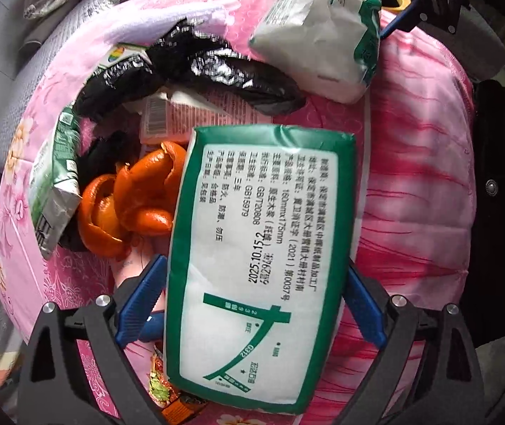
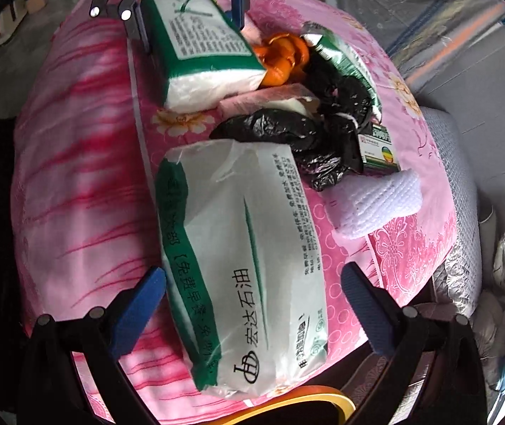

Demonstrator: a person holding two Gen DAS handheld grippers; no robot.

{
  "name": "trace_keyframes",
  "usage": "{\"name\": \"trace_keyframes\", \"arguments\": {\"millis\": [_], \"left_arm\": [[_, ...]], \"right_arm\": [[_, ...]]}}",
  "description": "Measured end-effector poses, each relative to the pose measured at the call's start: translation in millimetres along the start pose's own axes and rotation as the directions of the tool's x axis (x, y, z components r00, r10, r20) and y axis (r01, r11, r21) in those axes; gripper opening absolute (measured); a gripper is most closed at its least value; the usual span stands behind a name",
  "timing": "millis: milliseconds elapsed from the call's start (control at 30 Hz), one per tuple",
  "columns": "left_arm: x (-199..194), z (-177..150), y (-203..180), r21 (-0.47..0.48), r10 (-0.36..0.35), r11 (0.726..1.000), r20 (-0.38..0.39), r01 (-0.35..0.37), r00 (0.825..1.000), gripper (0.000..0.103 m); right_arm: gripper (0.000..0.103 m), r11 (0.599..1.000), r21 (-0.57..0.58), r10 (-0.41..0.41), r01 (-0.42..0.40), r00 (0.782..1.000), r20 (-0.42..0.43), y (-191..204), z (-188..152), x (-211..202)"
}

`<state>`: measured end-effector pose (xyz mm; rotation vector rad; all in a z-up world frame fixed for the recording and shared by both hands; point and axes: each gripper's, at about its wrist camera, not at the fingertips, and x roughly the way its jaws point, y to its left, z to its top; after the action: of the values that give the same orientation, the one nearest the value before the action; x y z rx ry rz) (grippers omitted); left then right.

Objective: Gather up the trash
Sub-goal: 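Grasp the green-bordered tissue pack with the left tool while the right tool grasps the white-green printed bag, then carry both held packs over the yellow-rimmed bin while opening both tools to drop them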

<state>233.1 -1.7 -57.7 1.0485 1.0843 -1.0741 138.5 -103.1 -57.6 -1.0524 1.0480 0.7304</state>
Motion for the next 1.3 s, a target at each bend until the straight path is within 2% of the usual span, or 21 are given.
{"name": "trace_keyframes", "arguments": {"millis": [167,267,333,400,500,533,567,600,667,733,833,967,1067,1133,1233,1300], "left_arm": [[14,5,3,0.003,-0.037,0.999,0.008,0.037,0.999,0.09],[23,7,3,0.001,-0.039,0.999,-0.006,0.039,0.999,0.089],[27,7,2,0.003,-0.042,0.999,-0.01,0.042,0.999,0.088],[28,9,3,-0.004,-0.052,0.999,-0.006,0.052,0.999,0.087],[27,8,3,-0.014,-0.042,0.999,0.005,0.042,0.999,0.084],[26,7,1,-0.015,-0.031,0.999,0.013,0.032,0.999,0.083],[24,5,-1,-0.02,-0.02,1.0,0.022,0.02,1.0,0.082],[22,4,-2,-0.027,-0.012,1.0,0.028,0.013,1.0,0.082],[19,1,-8,-0.035,0.005,0.999,0.034,-0.004,0.999,0.08],[16,-1,-11,-0.044,0.023,0.999,0.04,-0.021,0.999,0.08],[7,-15,-19,-0.07,0.049,0.997,0.057,-0.045,0.997,0.078],[-10,-29,-30,-0.109,0.088,0.991,0.093,-0.078,0.992,0.078],[-27,-45,-31,-0.165,0.122,0.981,0.145,-0.098,0.982,0.078],[-43,-60,-29,-0.217,0.134,0.972,0.203,-0.089,0.97,0.078],[-70,-79,-35,-0.301,0.196,0.948,0.299,-0.103,0.934,0.078],[-92,-87,-39,-0.37,0.26,0.922,0.381,-0.111,0.887,0.078]], "right_arm": [[0.096,0.995,-0.044,0.089,-0.091,0.994,-0.06,-9,9,21],[0.096,0.972,-0.009,0.236,-0.236,0.971,-0.029,-19,10,11],[0.096,0.977,-0.016,0.21,-0.212,0.975,-0.065,-20,10,20],[0.096,0.97,0.025,0.245,-0.244,0.962,-0.124,-22,8,40],[0.096,0.953,0.135,0.286,-0.271,0.952,-0.111,-30,5,52],[0.092,0.942,0.179,0.302,-0.282,0.949,-0.094,-35,3,53],[0.084,0.93,0.223,0.315,-0.291,0.946,-0.077,-42,1,52],[0.08,0.92,0.261,0.316,-0.291,0.947,-0.058,-48,-2,51],[0.063,0.9,0.328,0.312,-0.288,0.95,-0.021,-57,-10,47],[0.054,0.892,0.357,0.293,-0.276,0.956,0.005,-58,-16,43],[0.048,0.892,0.371,0.262,-0.257,0.964,0.039,-56,-23,36],[0.045,0.859,0.43,0.256,-0.278,0.96,0.11,-60,-40,23],[0.045,0.811,0.478,0.261,-0.338,0.94,0.221,-68,-55,6],[0.045,0.776,0.503,0.242,-0.381,0.916,0.32,-73,-69,-12],[0.045,0.686,0.545,0.206,-0.483,0.846,0.492,-81,-88,-39],[0.045,0.625,0.551,0.176,-0.553,0.788,0.59,-80,-97,-61]]}}
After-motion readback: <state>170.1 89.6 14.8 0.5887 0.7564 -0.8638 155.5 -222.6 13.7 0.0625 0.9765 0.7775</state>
